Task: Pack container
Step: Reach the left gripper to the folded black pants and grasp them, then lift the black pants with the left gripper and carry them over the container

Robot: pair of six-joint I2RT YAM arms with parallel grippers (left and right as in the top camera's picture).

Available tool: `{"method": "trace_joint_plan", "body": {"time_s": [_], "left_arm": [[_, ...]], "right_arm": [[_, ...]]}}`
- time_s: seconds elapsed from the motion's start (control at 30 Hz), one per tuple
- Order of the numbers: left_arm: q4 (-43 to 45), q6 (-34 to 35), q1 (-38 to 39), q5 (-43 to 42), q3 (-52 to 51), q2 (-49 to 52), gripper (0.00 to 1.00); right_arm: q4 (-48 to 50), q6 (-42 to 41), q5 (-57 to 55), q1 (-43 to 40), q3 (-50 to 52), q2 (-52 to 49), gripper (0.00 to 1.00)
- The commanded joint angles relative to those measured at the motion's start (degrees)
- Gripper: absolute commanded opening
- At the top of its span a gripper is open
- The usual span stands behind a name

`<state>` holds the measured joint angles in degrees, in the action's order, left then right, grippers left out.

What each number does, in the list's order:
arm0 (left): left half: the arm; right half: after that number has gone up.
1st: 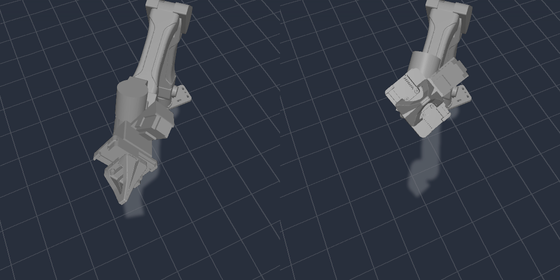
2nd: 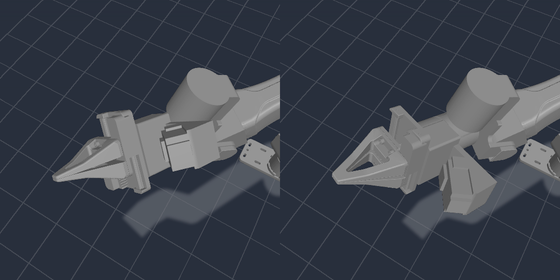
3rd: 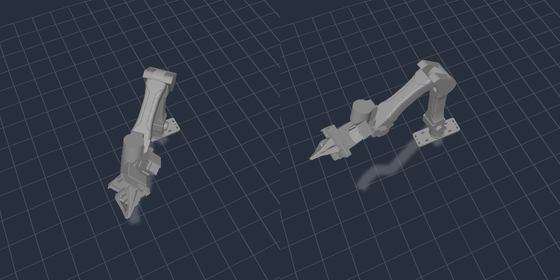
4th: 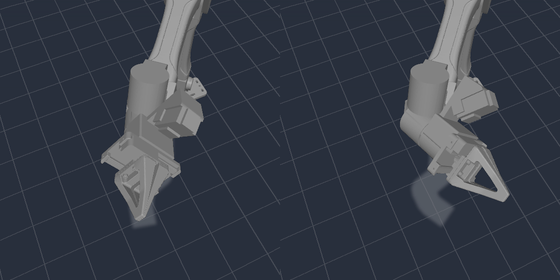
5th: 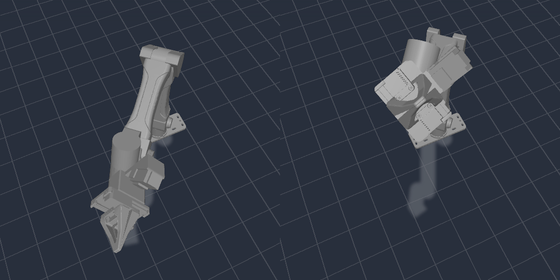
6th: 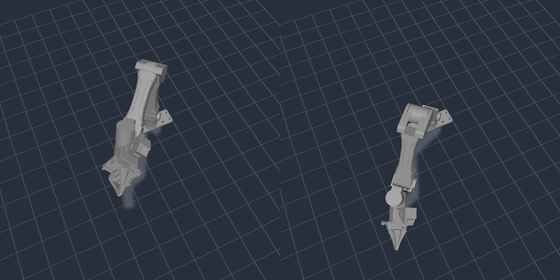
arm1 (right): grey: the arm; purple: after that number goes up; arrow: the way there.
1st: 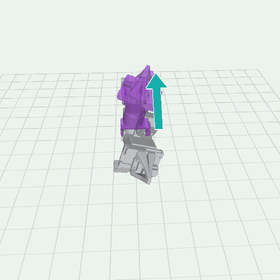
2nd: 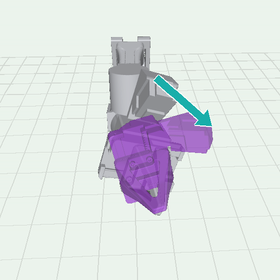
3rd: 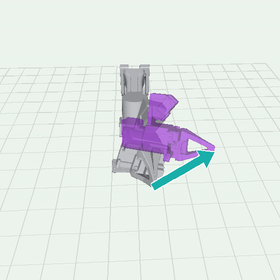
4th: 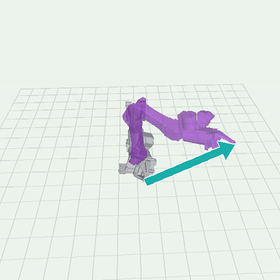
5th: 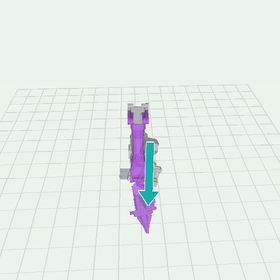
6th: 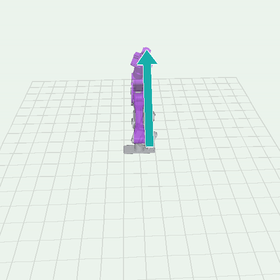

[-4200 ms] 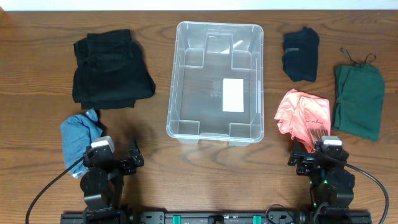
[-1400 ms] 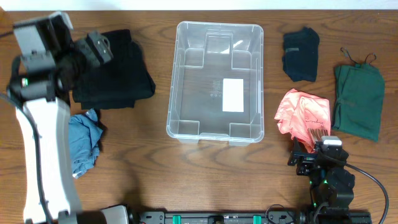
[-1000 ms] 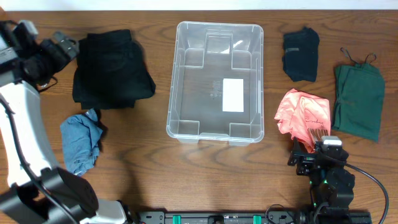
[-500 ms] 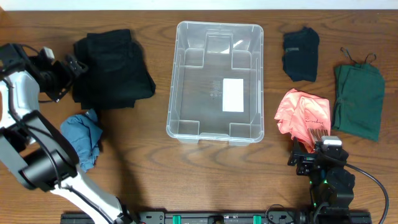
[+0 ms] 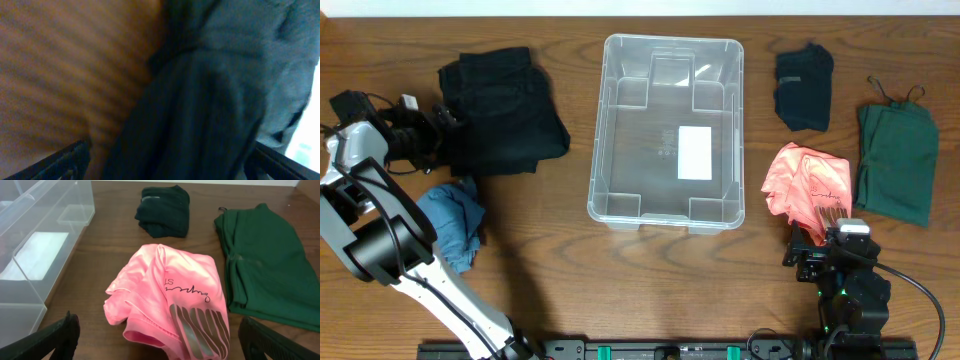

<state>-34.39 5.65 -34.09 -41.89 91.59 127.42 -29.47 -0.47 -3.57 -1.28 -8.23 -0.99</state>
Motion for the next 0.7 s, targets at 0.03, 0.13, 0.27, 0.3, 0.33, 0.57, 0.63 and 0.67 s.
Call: {"method": "trace_joint_plan", "body": {"time_s": [0.03,0.13,0.27,0.3,0.33,0.57,0.63,0.67], "left_arm": [[2.91,-1.09,0.20,-5.95,0.04,4.50,0.99],[5.16,-1.11,0.20,-7.19,0.04,4.87,0.95],[6.36,-1.11,0.22,-7.26,0.04,4.90,0.86],[6.49,-1.14,0.31,-7.48,0.04,4.90,0.84],[6.69,-1.16,0.33,-7.93,0.04,4.90,0.79],[9.05,-1.09,0.50,-19.93,0.07,4.76,0.15],[10.16,-0.07,0.46,-25.57,0.11,4.31,0.09],[10.47,1.11,0.46,-27.19,0.20,3.89,0.06]], "right_arm": [[-0.09,-0.79,0.00,-0.59,0.11,0.24,0.99],[-0.09,-0.79,-0.02,-0.59,0.11,0.24,0.99],[-0.09,-0.79,0.00,-0.59,0.11,0.24,0.99],[-0.09,-0.79,-0.02,-0.59,0.11,0.24,0.99],[-0.09,-0.79,-0.02,-0.59,0.11,0.24,0.99],[-0.09,-0.79,-0.02,-0.59,0.11,0.24,0.99],[-0.09,-0.79,-0.02,-0.59,0.11,0.24,0.99],[-0.09,-0.79,-0.02,-0.59,0.11,0.24,0.99]]}}
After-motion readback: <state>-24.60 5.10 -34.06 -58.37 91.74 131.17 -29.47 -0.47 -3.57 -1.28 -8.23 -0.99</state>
